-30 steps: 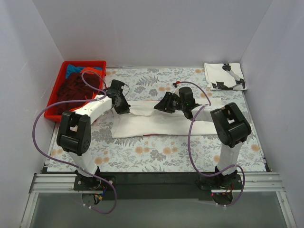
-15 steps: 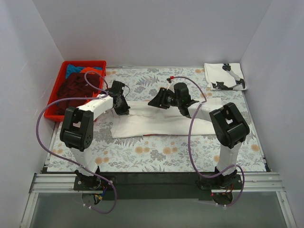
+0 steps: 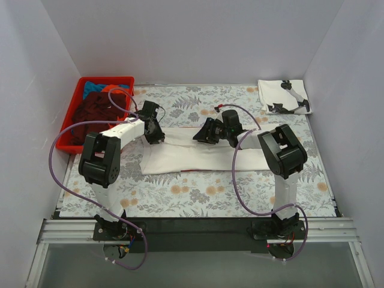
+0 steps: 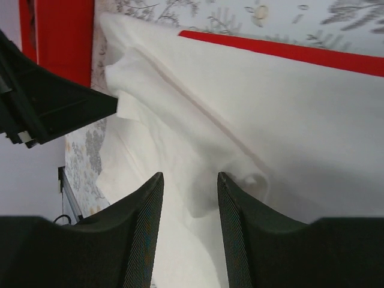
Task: Fold and stack the t-shirts
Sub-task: Fold the tshirt
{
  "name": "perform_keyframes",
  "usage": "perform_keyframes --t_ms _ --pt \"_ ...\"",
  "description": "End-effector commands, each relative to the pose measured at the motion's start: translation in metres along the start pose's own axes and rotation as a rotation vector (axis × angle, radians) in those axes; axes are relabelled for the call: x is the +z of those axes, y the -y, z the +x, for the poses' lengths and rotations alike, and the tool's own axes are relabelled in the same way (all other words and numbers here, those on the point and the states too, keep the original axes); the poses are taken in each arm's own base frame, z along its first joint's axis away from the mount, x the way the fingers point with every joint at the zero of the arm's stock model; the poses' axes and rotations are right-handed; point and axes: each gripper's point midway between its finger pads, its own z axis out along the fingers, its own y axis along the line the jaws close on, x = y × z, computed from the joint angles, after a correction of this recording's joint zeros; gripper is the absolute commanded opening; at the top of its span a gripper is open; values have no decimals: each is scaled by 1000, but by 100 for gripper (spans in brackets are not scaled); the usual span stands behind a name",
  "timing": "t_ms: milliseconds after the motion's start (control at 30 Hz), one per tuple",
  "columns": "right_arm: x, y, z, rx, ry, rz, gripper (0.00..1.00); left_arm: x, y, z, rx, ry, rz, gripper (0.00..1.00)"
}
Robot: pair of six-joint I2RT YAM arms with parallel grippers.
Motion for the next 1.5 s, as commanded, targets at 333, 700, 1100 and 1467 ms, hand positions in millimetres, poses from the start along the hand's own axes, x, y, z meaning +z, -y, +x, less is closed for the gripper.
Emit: perform_keyframes --t_ms 333,700,1100,1467 --pt "-34 -48 -51 -110 63 -129 47 -67 26 -60 -20 223 88 41" --pt "-11 -67 -41 -64 7 -209 47 -42 67 -44 -22 101 257 22" --pt "8 20 -1 -40 -59 -84 46 48 22 -32 -16 79 15 11" --pt "-23 -6 -42 -210 20 -123 46 16 29 -60 12 172 17 27"
